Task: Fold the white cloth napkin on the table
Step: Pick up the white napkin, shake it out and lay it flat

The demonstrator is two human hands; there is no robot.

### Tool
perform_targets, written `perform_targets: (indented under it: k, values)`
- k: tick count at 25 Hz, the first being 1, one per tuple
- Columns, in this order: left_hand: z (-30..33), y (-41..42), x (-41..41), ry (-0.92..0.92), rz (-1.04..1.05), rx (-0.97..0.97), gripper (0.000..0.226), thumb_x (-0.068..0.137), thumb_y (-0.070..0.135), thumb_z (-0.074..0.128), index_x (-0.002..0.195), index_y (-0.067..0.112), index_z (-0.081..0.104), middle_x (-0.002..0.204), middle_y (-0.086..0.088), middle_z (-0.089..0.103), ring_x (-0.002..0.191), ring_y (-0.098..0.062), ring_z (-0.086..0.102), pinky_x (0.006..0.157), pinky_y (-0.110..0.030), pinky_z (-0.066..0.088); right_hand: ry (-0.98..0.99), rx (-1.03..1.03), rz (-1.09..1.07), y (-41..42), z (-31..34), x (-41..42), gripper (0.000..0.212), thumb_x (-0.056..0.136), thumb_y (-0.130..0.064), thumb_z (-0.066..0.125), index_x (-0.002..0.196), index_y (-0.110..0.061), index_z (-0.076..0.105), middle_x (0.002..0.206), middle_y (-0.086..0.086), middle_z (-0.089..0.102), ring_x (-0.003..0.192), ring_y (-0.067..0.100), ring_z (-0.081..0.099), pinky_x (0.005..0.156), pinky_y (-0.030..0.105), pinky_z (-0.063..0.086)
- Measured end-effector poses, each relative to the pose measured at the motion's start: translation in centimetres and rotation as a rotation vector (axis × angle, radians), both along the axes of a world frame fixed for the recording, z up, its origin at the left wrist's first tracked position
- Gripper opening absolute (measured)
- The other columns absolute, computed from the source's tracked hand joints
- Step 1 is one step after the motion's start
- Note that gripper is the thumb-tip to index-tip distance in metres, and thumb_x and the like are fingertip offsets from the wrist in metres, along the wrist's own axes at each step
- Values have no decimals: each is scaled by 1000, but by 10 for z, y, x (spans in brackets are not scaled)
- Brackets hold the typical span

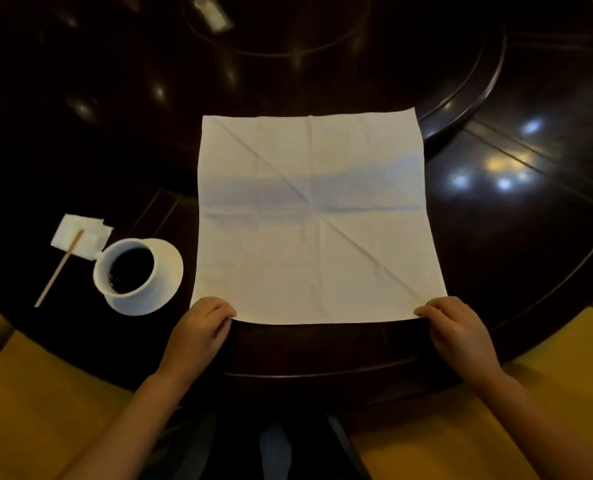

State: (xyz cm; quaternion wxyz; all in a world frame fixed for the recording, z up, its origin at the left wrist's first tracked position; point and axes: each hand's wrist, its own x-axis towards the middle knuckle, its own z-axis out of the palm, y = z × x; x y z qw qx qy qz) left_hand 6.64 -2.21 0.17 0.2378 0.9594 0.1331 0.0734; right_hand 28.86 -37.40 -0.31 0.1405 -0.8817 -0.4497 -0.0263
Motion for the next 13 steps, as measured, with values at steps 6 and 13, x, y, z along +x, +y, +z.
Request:
perform_targets:
  k: [6, 13]
  values:
    - [-5, -26, -48, 5, -30, -27, 28, 89, 21, 48, 87, 2, 67, 92, -8, 63, 91, -14, 55, 89, -15, 40, 10, -102, 89, -40, 3, -35, 41, 56, 12, 77, 96, 3, 68, 89, 19, 65, 81, 33, 62, 66, 39, 54]
    - [-6, -44, -76, 28, -98, -11, 29, 92, 23, 48, 88, 2, 68, 92, -7, 62, 89, -16, 57, 83, -21, 45, 14, -162, 144, -64, 5, -50, 27, 78, -3, 58, 105, -5, 58, 90, 16, 64, 84, 29, 58, 66, 35, 51]
